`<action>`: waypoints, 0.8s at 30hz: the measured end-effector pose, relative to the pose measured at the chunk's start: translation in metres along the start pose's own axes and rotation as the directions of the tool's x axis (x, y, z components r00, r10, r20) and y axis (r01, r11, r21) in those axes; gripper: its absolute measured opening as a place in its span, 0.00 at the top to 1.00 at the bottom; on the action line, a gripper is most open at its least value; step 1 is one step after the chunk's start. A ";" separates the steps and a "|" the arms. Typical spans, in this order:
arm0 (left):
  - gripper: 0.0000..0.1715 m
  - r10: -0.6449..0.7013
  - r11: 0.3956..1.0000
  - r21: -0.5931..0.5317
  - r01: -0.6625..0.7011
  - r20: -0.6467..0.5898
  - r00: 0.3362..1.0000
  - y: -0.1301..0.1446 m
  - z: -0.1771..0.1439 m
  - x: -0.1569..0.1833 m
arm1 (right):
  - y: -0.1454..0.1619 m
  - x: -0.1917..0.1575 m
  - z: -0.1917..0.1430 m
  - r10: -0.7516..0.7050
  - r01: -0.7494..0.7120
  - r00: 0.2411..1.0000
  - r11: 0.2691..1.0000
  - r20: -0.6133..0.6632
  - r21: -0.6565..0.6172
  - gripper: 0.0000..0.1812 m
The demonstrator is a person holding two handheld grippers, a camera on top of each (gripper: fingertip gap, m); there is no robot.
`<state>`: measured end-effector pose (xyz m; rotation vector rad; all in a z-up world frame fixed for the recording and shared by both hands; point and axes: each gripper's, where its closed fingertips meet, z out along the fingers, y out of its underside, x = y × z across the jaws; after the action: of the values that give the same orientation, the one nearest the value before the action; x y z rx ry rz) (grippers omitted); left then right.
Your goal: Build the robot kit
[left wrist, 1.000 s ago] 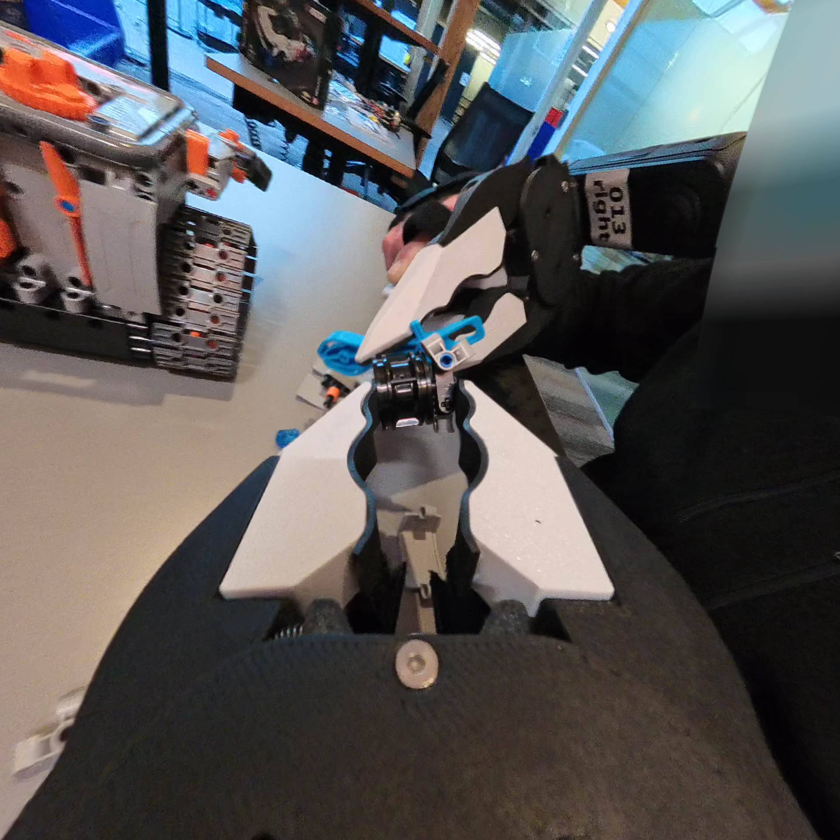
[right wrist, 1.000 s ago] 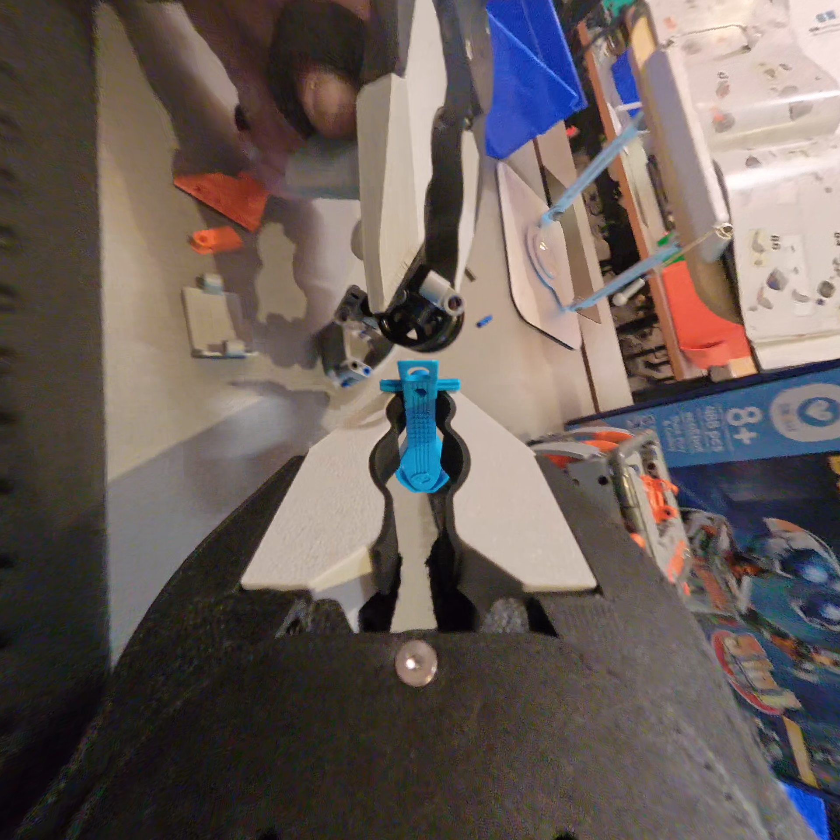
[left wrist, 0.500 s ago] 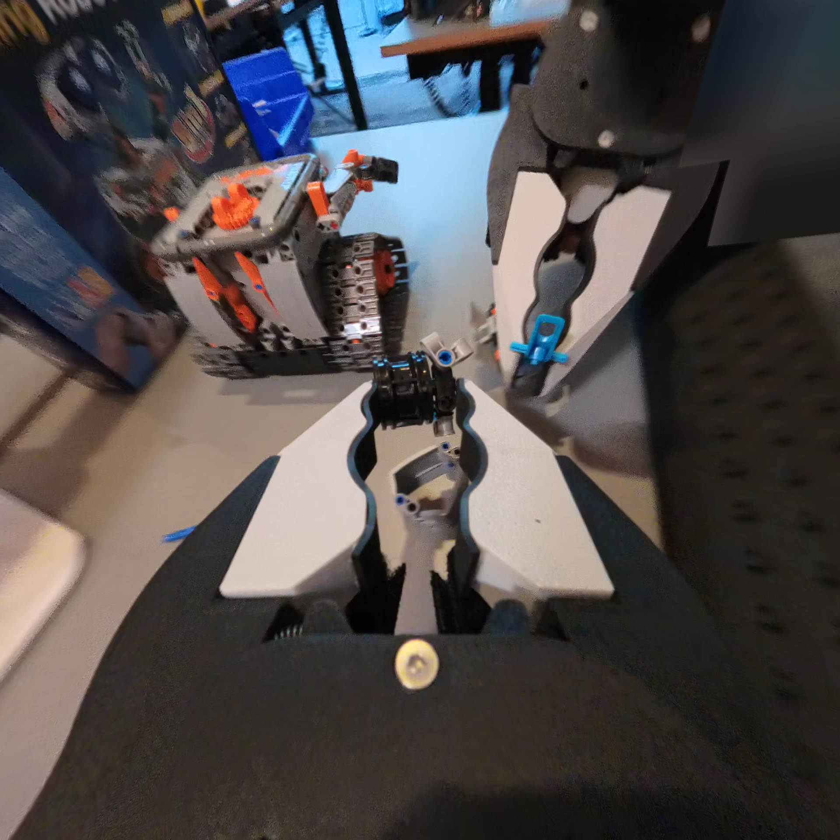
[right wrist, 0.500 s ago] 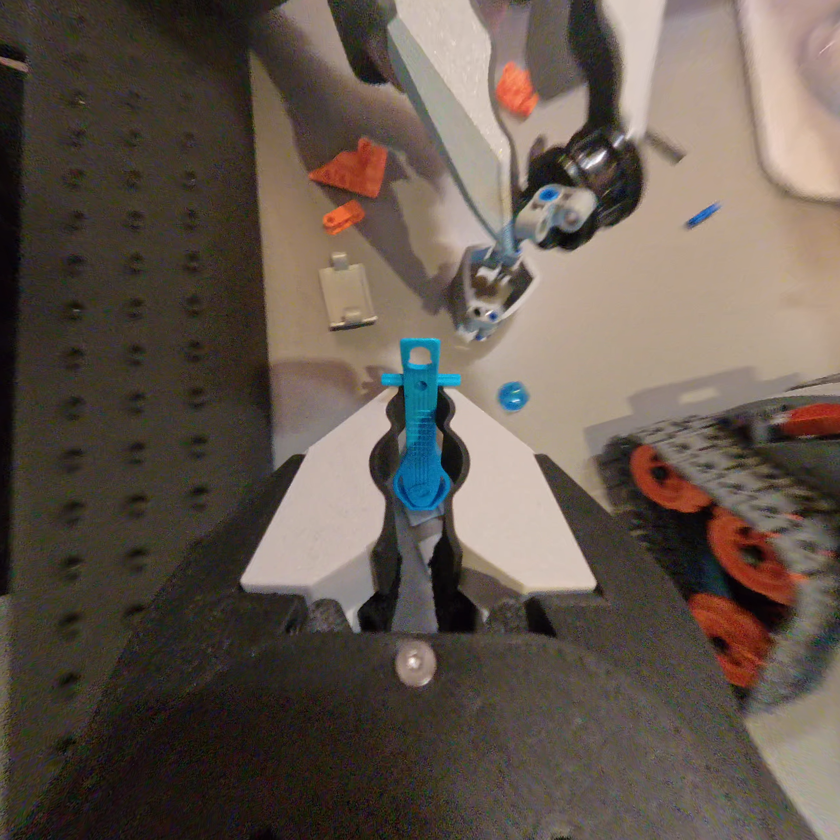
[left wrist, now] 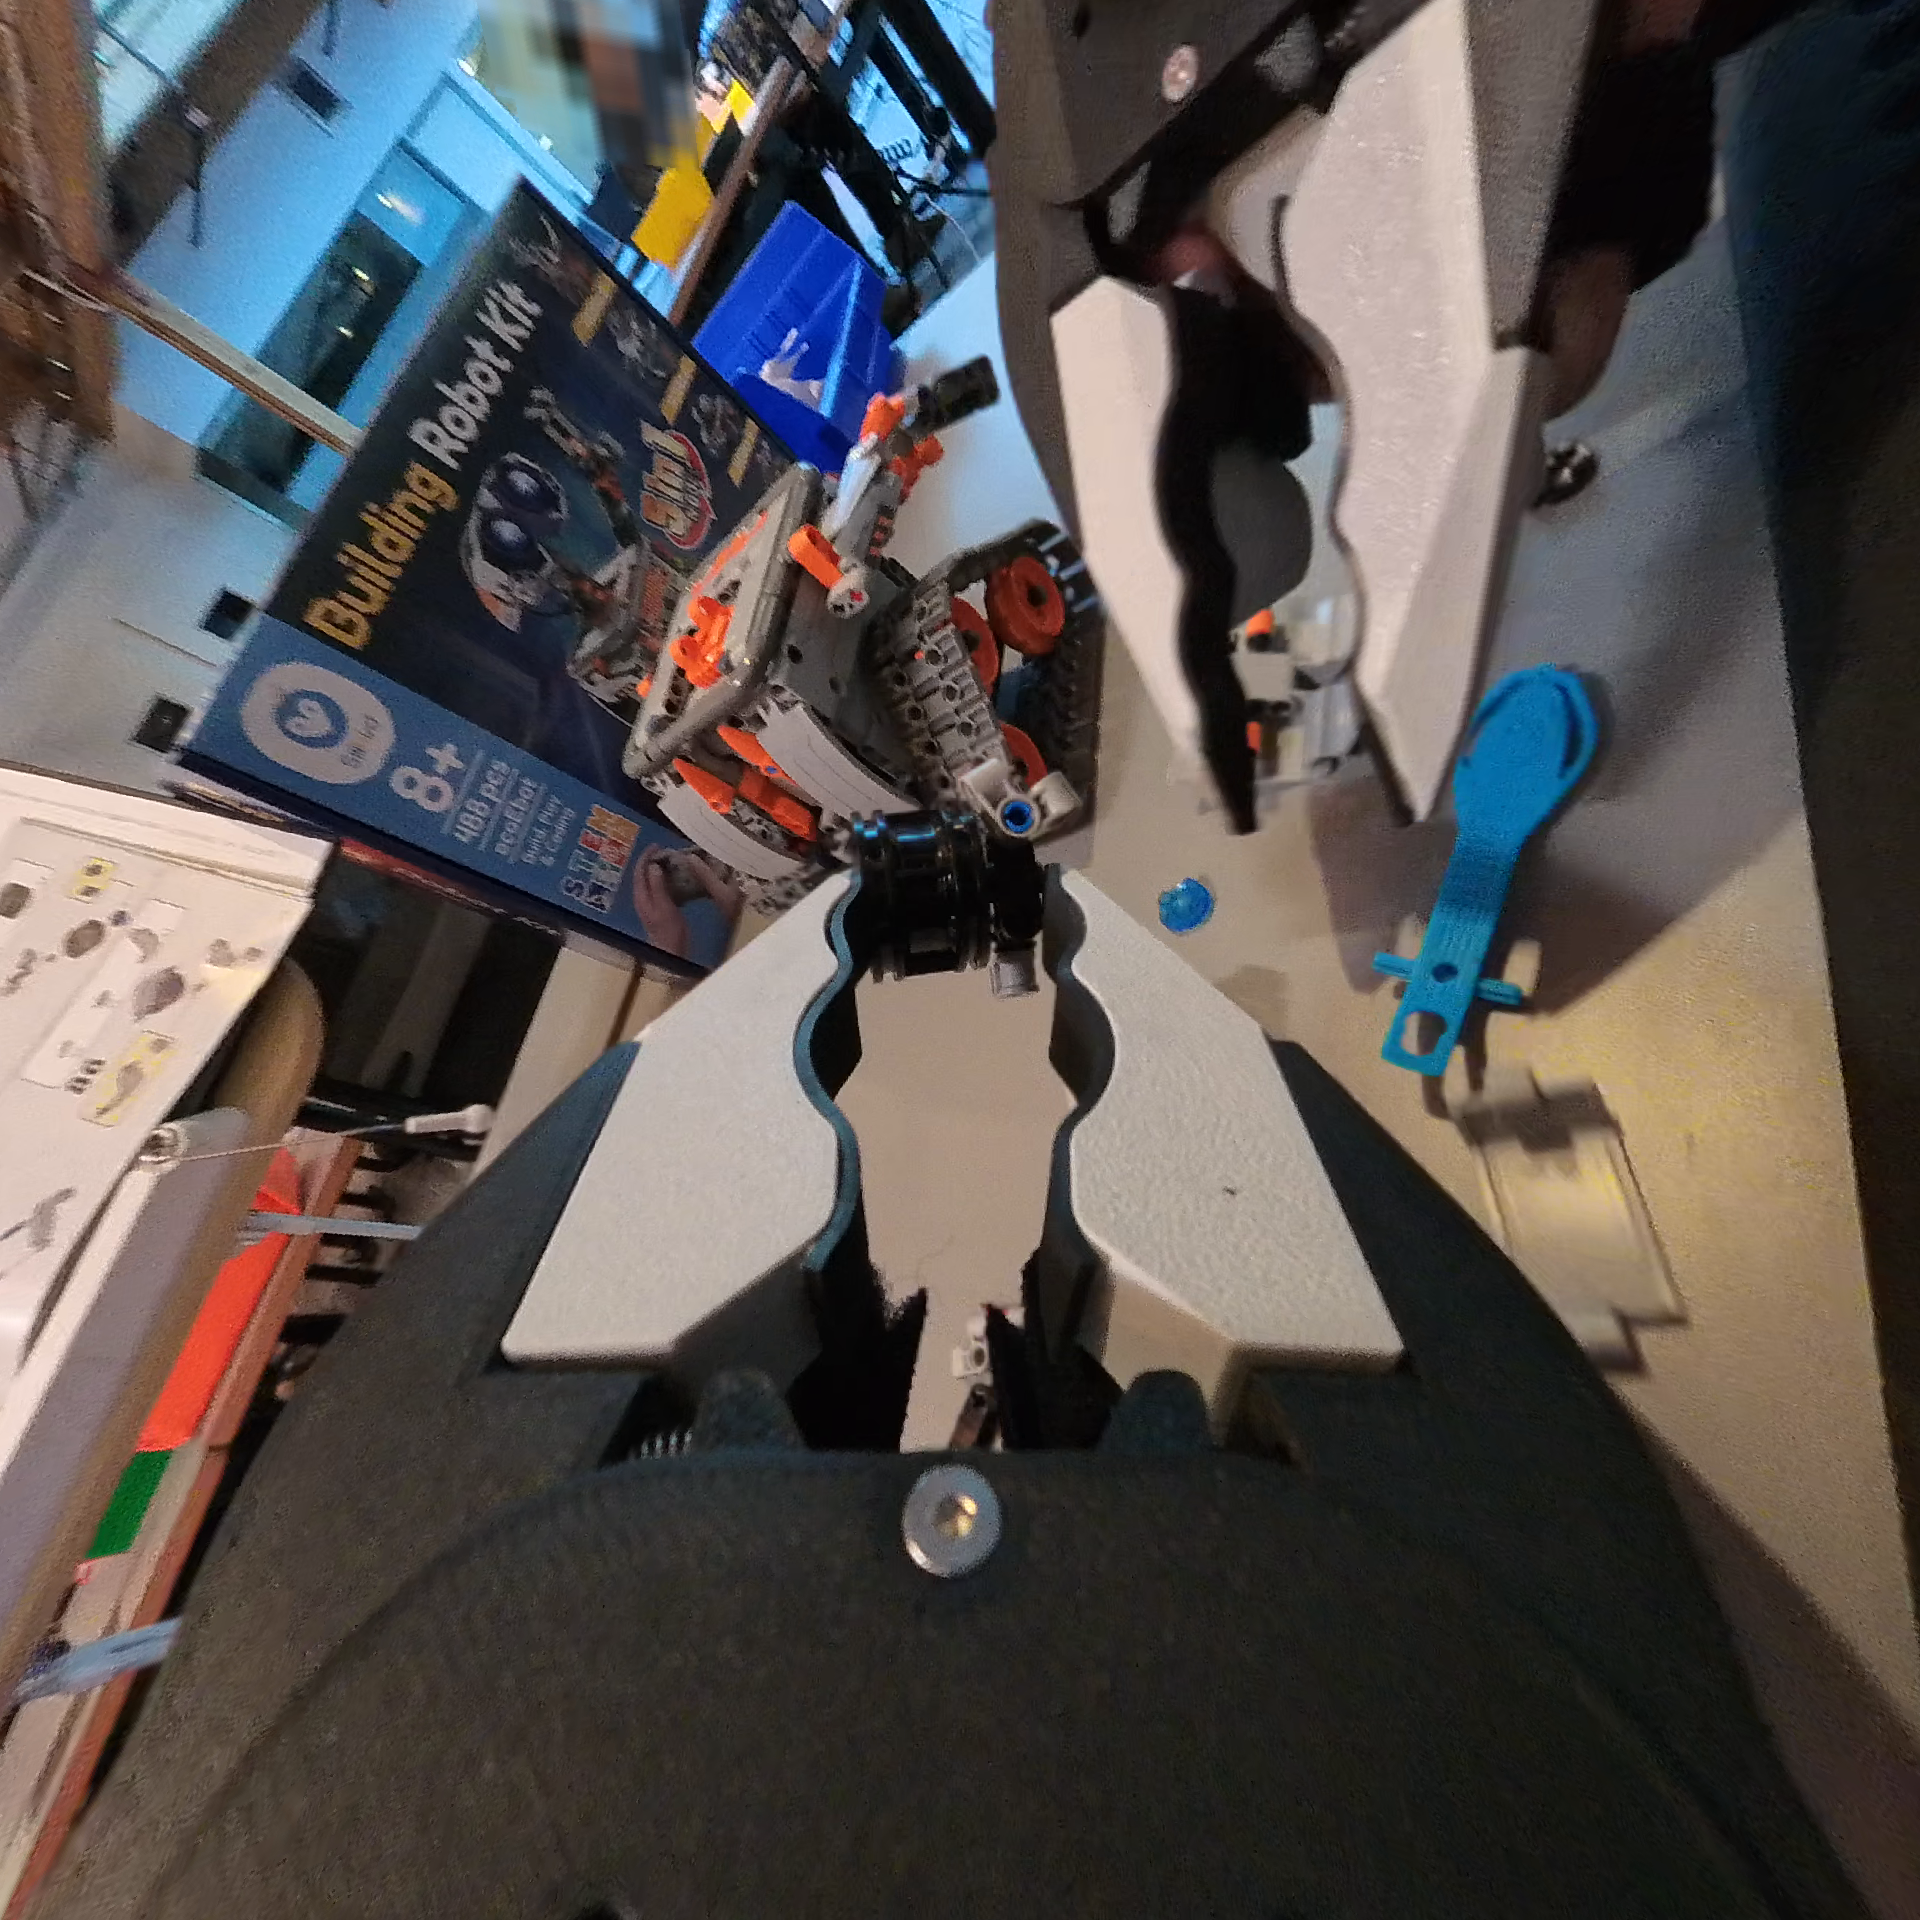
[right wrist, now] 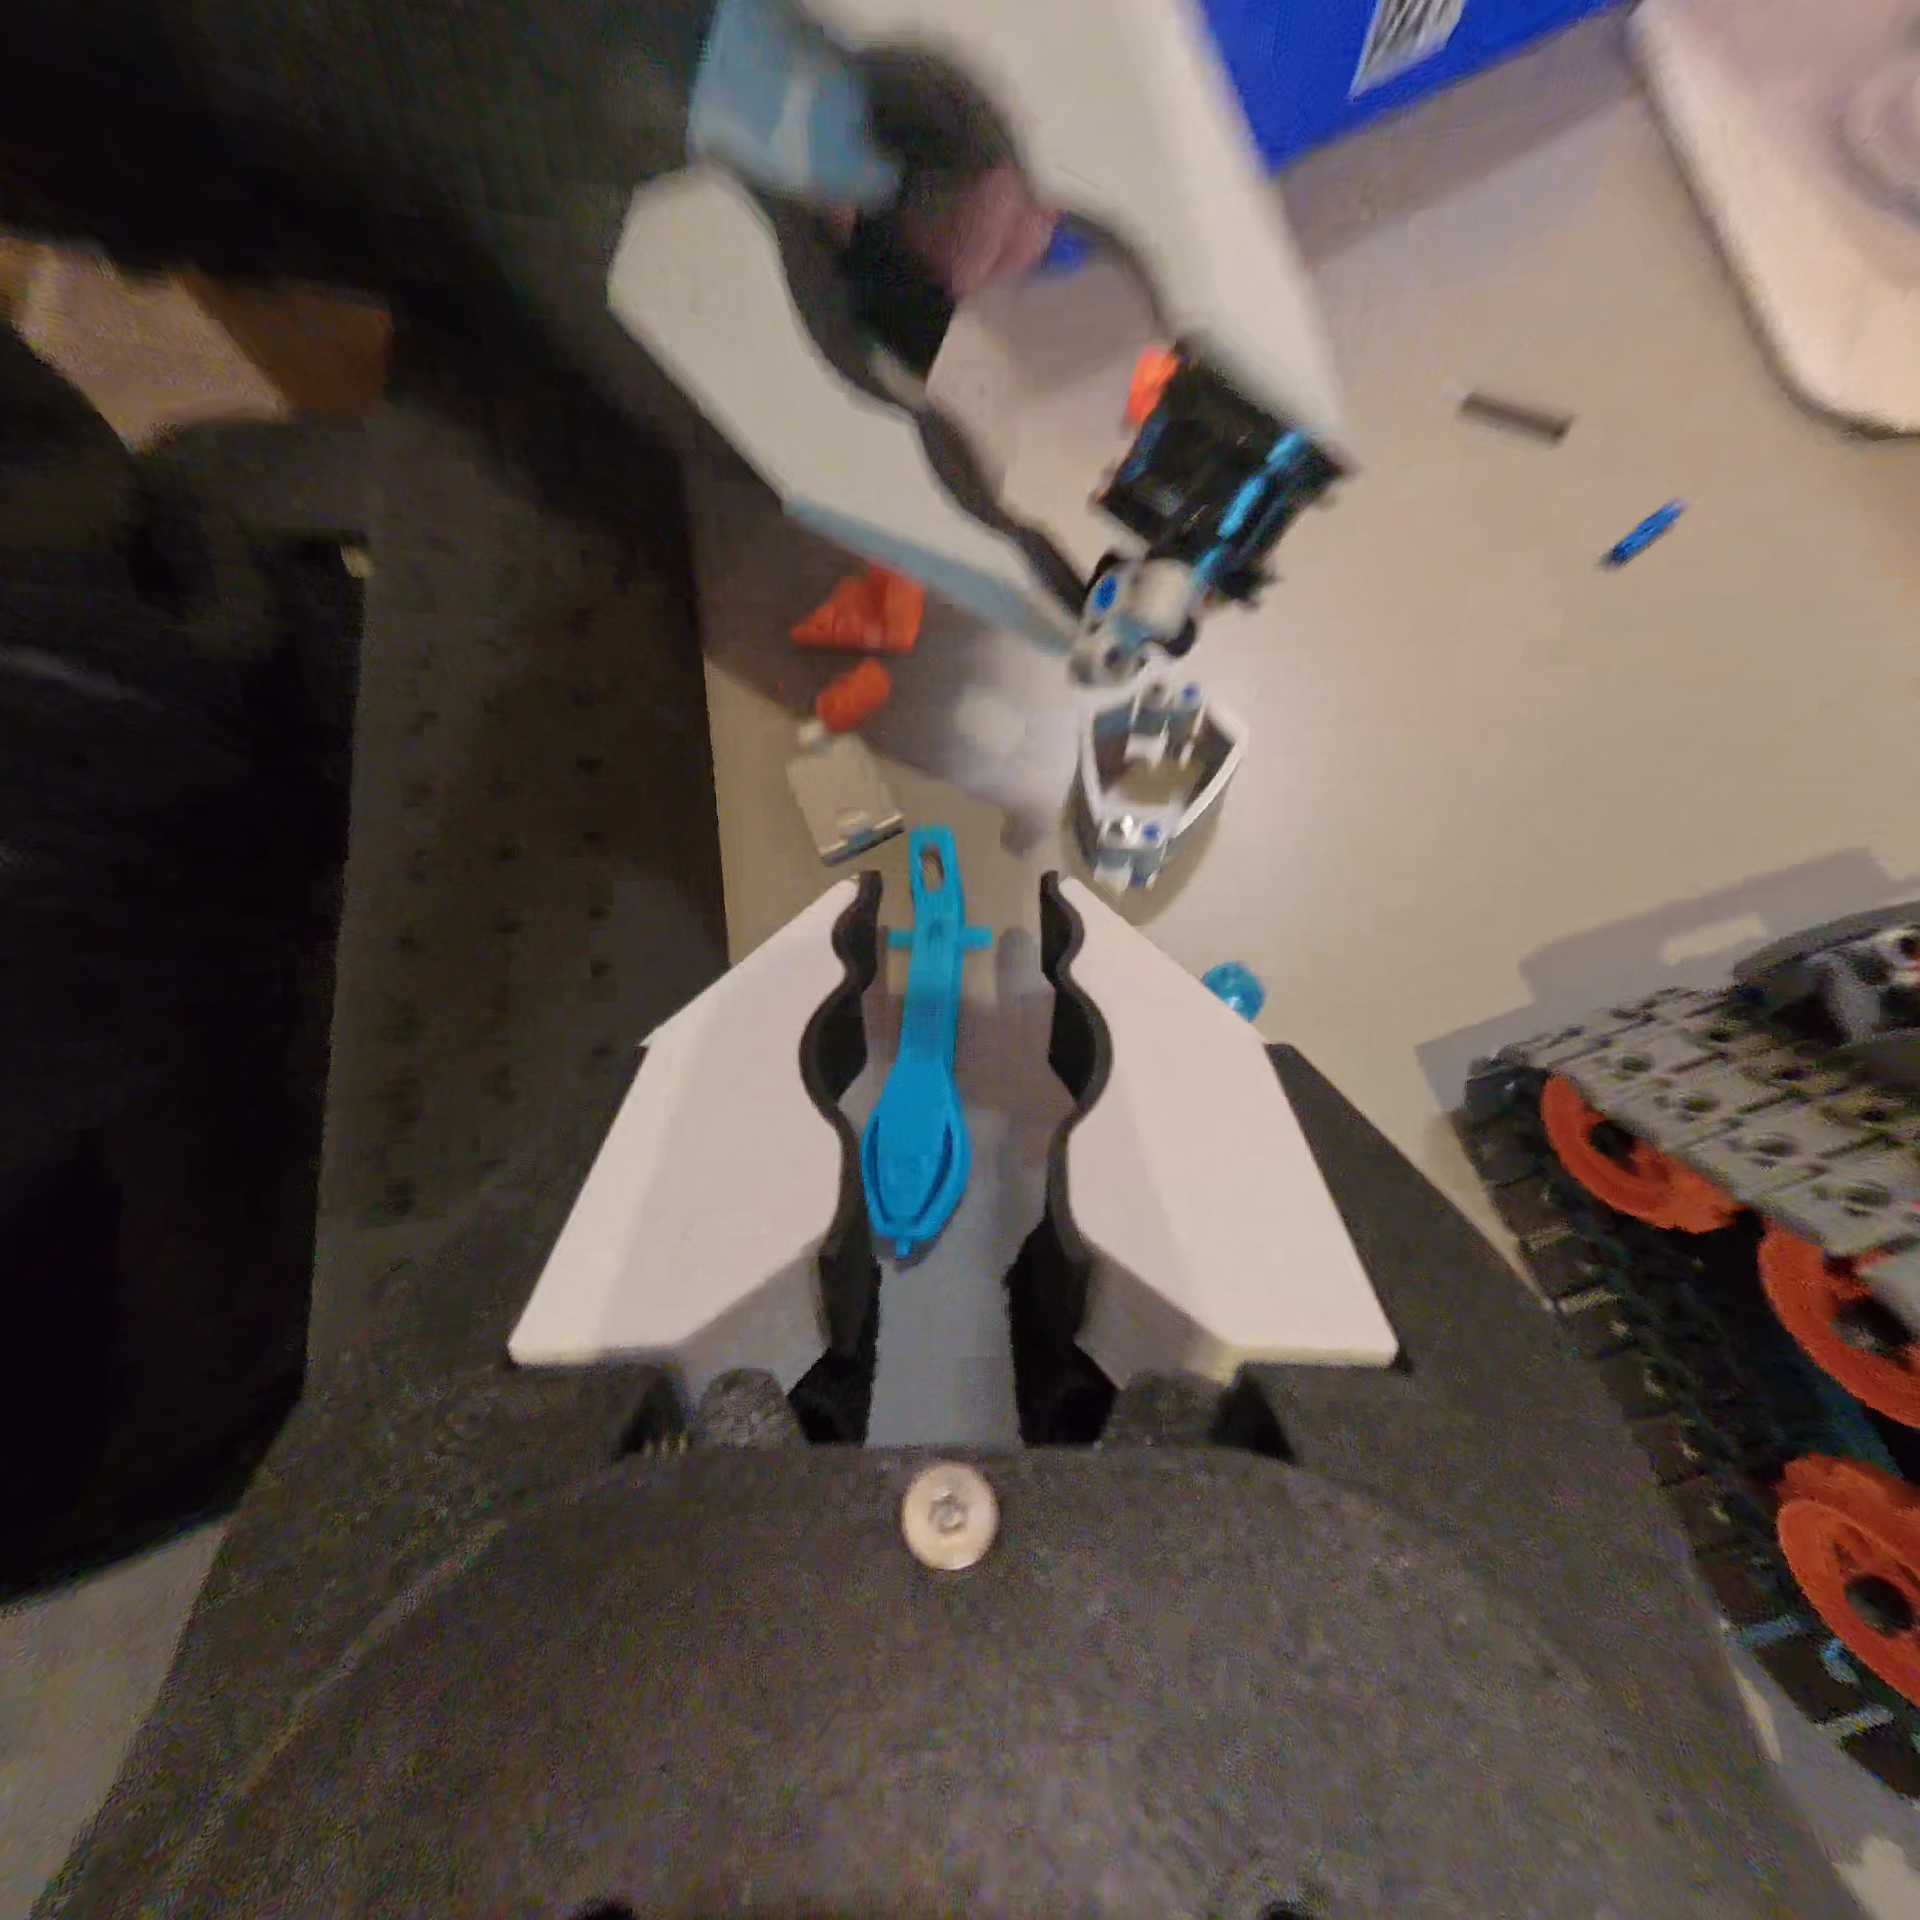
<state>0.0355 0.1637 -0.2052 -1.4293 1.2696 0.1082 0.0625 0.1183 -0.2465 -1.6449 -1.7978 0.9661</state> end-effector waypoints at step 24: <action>0.80 0.291 0.942 0.087 -0.323 0.265 0.920 -0.043 -0.024 -0.016 | -0.079 0.001 -0.034 0.025 -0.062 0.997 0.847 0.077 0.528 0.93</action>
<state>0.0455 0.1447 -0.1583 -1.0589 1.2588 0.3993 0.0394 0.1234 -0.1635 -1.3116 -1.3586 1.4045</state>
